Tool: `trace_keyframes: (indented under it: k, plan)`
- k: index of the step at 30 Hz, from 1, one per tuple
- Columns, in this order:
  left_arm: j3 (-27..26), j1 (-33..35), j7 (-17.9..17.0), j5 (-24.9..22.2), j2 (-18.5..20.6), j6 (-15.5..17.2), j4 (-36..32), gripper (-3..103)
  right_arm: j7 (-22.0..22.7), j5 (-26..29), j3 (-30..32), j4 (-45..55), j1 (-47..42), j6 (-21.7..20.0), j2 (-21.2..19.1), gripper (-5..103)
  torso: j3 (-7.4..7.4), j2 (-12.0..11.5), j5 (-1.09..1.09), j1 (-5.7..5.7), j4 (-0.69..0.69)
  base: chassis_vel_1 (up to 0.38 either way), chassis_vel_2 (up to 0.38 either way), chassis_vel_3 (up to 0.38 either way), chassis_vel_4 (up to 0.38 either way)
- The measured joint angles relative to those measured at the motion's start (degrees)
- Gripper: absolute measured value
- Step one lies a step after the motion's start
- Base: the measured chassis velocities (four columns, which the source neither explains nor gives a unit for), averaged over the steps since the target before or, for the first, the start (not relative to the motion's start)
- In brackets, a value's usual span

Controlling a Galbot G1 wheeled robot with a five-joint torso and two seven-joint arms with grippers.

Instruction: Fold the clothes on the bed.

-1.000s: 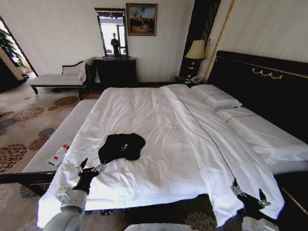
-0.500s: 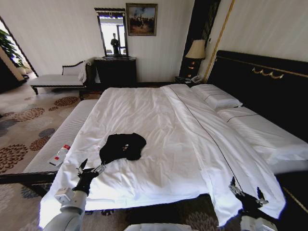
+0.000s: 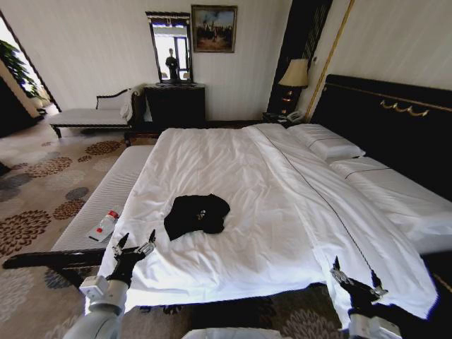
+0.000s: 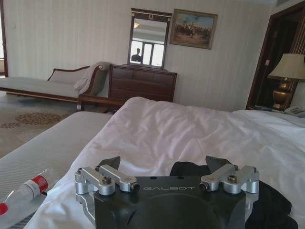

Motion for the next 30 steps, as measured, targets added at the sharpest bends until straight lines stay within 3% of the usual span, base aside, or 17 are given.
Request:
trace_keyframes:
  k: [7, 14, 30]
  plan:
    - [0.3, 0.2, 0.1, 0.0, -0.2, 0.0, 0.1, 100, -0.1, -0.9, -1.2, 0.9, 0.0, 2.0, 0.0, 100, 0.0, 0.0, 0.04, -0.01, 0.0, 0.0, 0.0, 0.0, 0.0]
    - [0.1, 1.0, 0.8, -1.3, -0.4, -0.4, 0.0, 100, -3.5, -1.6, -1.4, 0.5, -0.5, 3.9, 0.0, 100, 0.0, 0.0, 0.0, 0.0, 0.0, 0.0, 0.0, 0.0, 0.0]
    - [0.5, 1.2, 0.7, -1.5, -1.3, -0.6, 0.4, 100, -3.2, -5.7, -4.8, 1.6, -0.7, 3.8, 0.0, 100, 0.0, 0.0, 0.01, -0.02, 0.0, -0.094, 0.09, 0.086, -0.091]
